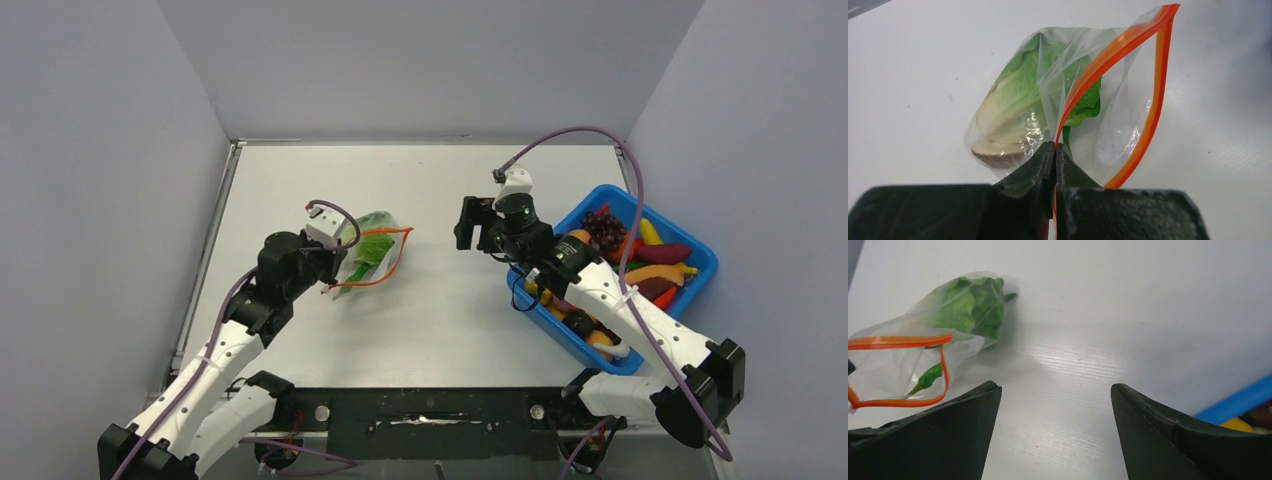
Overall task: Place the food in the zip-top bag and seal the zipper
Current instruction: Pick up the fake fruit from the bin.
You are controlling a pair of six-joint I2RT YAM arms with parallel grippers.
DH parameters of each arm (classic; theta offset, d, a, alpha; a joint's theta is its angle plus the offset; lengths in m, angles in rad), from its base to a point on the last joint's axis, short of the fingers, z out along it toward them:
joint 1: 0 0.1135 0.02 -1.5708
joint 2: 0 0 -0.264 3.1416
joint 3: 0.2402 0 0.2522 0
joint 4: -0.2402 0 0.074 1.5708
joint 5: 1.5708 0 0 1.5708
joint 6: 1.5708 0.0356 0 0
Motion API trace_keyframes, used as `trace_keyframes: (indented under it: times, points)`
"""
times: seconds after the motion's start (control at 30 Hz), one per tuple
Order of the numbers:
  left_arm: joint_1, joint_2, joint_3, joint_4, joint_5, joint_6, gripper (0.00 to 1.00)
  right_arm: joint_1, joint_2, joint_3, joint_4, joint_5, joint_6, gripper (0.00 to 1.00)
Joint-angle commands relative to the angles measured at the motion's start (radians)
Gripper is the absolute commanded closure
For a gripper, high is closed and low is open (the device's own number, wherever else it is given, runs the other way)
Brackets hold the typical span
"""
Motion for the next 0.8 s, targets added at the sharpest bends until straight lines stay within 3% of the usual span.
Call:
trace_keyframes:
  times: [0.0,0.23,0.53,0.67,0.77]
  points:
    - [-0.004,-0.027,-0.001,0.063,0.015,-0.003,1.0,-0.021,-0.031,0.083,-0.227,0.207,-0.026,0.17]
    - [-0.004,-0.05,-0.047,0.092,0.041,-0.029,1.0,-0.079,-0.016,0.112,-0.401,0.304,-0.011,0.2]
    - [-0.004,-0.091,-0.061,0.099,0.035,-0.025,1.0,-0.317,-0.028,0.045,-0.434,0.239,-0.131,0.35]
    - [-0.001,-0.092,-0.052,0.098,0.036,-0.023,1.0,-0.38,-0.032,0.026,-0.424,0.215,-0.166,0.5]
    - [-0.001,-0.095,-0.057,0.099,0.045,-0.024,1.0,-0.415,-0.042,0.006,-0.41,0.197,-0.169,0.52]
